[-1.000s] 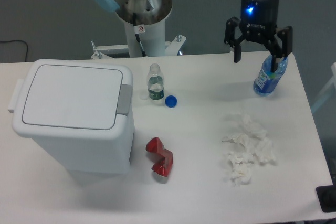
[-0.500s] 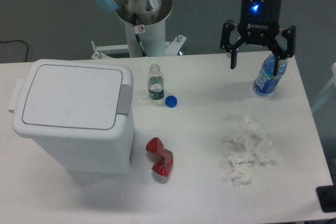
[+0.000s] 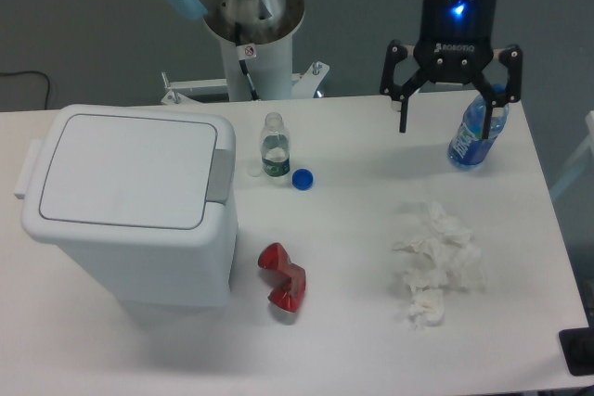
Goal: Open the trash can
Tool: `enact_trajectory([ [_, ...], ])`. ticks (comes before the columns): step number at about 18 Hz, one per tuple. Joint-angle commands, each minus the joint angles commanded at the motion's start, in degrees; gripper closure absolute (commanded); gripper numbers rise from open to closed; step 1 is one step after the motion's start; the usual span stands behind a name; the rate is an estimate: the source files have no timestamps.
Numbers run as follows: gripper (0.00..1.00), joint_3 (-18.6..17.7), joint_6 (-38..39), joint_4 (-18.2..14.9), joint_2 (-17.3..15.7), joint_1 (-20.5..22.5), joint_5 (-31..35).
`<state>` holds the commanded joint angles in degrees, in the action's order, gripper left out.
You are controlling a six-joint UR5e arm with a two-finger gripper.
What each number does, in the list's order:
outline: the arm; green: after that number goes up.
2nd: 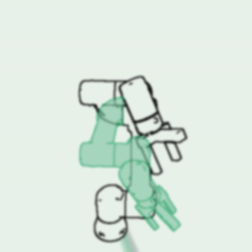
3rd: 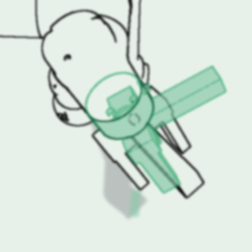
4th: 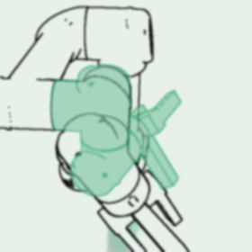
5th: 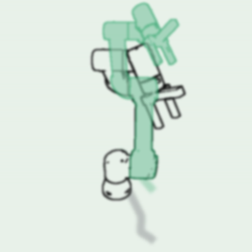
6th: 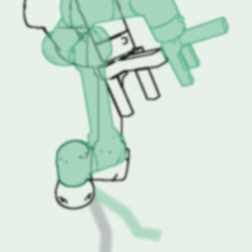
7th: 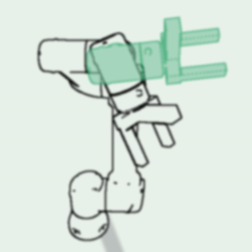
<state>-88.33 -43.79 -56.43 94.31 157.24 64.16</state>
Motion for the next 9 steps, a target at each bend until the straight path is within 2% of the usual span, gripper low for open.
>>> enact_trajectory([
  [5,0.00,1.0,4.5,0.1,1.1,-3.9,0.0],
  [9,0.00,1.0,4.8,0.1,1.8,-6.8,0.1],
])
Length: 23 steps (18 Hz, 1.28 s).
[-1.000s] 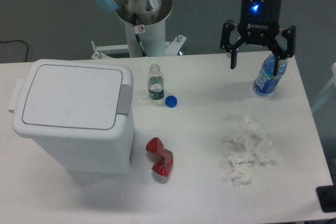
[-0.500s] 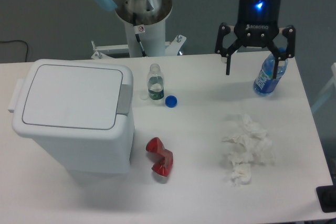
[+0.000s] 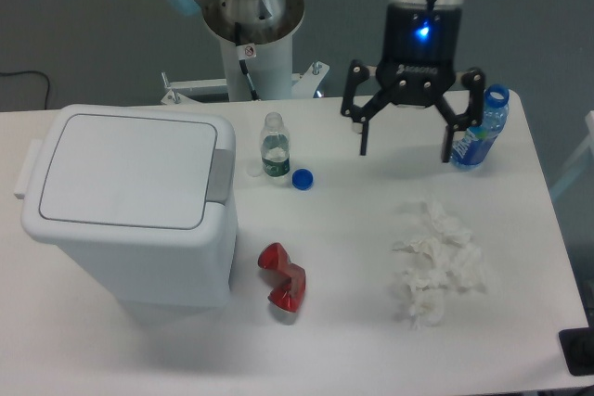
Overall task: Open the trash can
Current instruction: 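Move the open gripper over to the trash can lid's grey tab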
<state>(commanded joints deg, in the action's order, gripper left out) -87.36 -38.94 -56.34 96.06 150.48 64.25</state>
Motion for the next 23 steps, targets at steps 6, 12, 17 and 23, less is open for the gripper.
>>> enact_trajectory([
  [6,0.00,-0.7,1.2,-0.1,0.0,-4.3,0.2],
  [12,0.00,-2.5,1.1,0.0,-0.1,-8.0,1.2],
  [17,0.00,-3.1,1.1,0.0,-0.1,-9.8,1.2],
  [23,0.00,-5.0,0.9,0.0,-0.8,-10.7,1.2],
])
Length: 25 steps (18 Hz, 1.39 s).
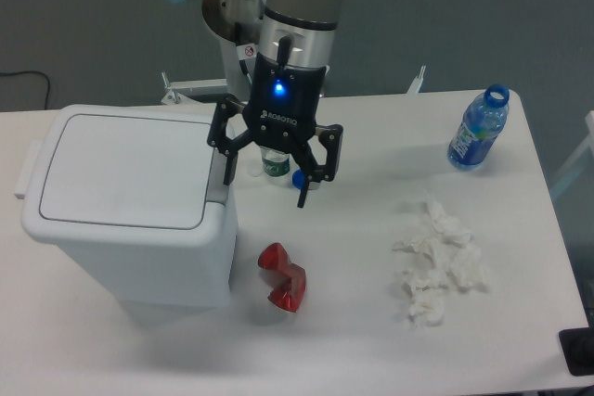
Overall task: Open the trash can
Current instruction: 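Move the open gripper over to the trash can lid's grey tab, then lower the gripper onto the lid tab and press it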
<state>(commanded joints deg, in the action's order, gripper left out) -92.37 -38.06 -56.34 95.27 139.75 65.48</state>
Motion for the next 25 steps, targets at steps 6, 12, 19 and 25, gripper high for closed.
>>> enact_trajectory([
  [6,0.00,-0.4,-0.1,-0.1,0.0,-0.2,0.1],
  [12,0.00,-1.1,-0.3,0.1,0.2,-0.2,0.0],
  [19,0.00,-1.6,-0.3,0.2,0.3,-0.2,0.0],
  [25,0.00,-1.6,-0.3,0.3,0.5,-0.2,0.0],
])
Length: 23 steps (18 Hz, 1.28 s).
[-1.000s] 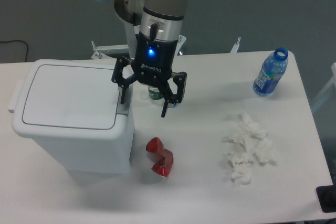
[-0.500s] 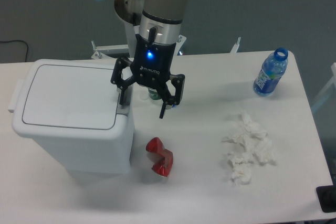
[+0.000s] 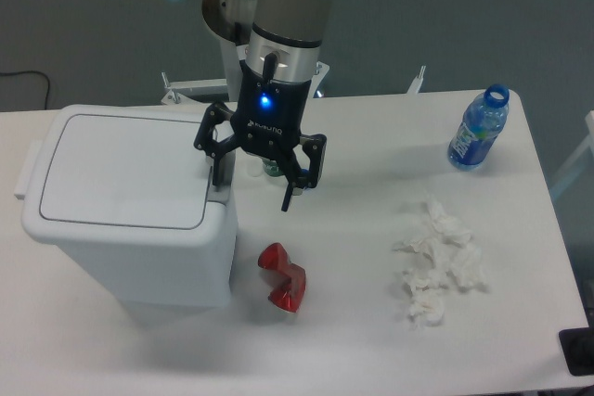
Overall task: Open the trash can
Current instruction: 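Lower the gripper onto the lid tab and press it, then hold the gripper at the tab as the lid flips open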
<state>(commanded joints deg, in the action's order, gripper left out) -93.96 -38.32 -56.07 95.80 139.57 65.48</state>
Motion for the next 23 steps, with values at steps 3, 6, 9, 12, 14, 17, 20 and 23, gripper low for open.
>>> enact_trajectory([
  [3,0.00,0.0,0.0,0.0,0.0,0.0,0.0],
  [6,0.00,0.0,0.0,0.0,0.0,0.0,0.0],
  [9,0.00,-0.1,0.0,0.0,0.0,0.0,0.0],
  [12,0.00,0.0,0.0,0.0,0.0,0.0,0.0],
  [14,0.00,0.1,0.0,0.0,-0.1,0.0,0.0],
  [17,0.00,1.3,0.0,-0.3,-0.5,0.4,-0.1],
  [20,0.00,1.7,0.1,-0.4,-1.2,1.7,-0.2],
  [23,0.00,2.6,-0.1,-0.3,-1.4,3.2,-0.2],
])
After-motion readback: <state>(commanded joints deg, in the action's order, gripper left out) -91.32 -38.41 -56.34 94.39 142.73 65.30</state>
